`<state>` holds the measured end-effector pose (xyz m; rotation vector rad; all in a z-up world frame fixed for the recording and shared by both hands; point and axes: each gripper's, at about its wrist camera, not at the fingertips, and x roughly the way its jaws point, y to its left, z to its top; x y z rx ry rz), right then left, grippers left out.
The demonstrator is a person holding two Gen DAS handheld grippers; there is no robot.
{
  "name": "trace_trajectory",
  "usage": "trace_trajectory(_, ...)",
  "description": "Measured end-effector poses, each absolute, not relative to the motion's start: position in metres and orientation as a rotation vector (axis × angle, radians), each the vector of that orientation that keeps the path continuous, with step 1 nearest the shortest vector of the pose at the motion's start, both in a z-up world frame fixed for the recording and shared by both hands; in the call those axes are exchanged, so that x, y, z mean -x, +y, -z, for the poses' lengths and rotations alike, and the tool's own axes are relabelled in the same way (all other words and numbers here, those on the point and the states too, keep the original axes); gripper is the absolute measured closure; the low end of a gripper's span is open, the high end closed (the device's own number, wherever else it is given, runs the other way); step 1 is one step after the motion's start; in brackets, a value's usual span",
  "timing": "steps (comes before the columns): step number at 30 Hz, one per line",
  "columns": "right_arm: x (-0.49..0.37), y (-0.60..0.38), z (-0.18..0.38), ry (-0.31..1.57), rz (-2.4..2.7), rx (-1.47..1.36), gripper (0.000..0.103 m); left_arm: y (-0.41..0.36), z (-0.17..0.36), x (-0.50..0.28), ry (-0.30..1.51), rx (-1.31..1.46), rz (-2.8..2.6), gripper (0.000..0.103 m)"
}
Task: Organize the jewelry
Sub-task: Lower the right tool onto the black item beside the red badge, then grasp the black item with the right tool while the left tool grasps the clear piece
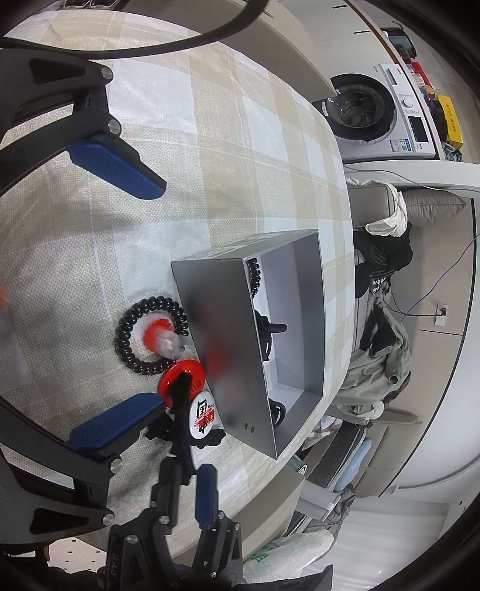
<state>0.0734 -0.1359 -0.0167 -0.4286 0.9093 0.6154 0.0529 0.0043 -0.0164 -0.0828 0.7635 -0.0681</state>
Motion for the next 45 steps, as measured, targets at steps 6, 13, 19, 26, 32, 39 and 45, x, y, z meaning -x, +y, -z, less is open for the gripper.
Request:
trace_trajectory(6,-0.071,-0.13,0.029,0.957,-0.683,0.443,0.07,0.004,0.016,-0.053,0.765,0.088,0.07,0.001)
trace_trajectory(13,-0.074,-0.126,0.035,0.971,-0.698,0.419,0.069,0.004,0.016,-0.054,0.765,0.087,0.069,0.001)
trace_trajectory(19,-0.07,-0.12,0.035,0.969,-0.723,0.409,0.068,0.004,0.017,-0.053,0.765,0.086,0.071,0.001)
trace_trajectory(26,-0.066,-0.116,0.037,0.98,-0.743,0.415,0.067,0.004,0.017,-0.053,0.765,0.086,0.071,0.001)
trace_trajectory(32,-0.069,-0.119,0.031,0.979,-0.773,0.364,0.067,0.004,0.017,-0.053,0.765,0.083,0.07,0.001)
trace_trajectory(39,-0.068,-0.114,0.034,0.967,-0.774,0.36,0.086,0.004,0.018,-0.054,0.767,0.087,0.073,0.001)
trace_trajectory(45,-0.069,-0.13,0.009,0.895,-0.77,0.301,0.086,0.001,0.017,-0.051,0.758,0.079,0.082,0.001)
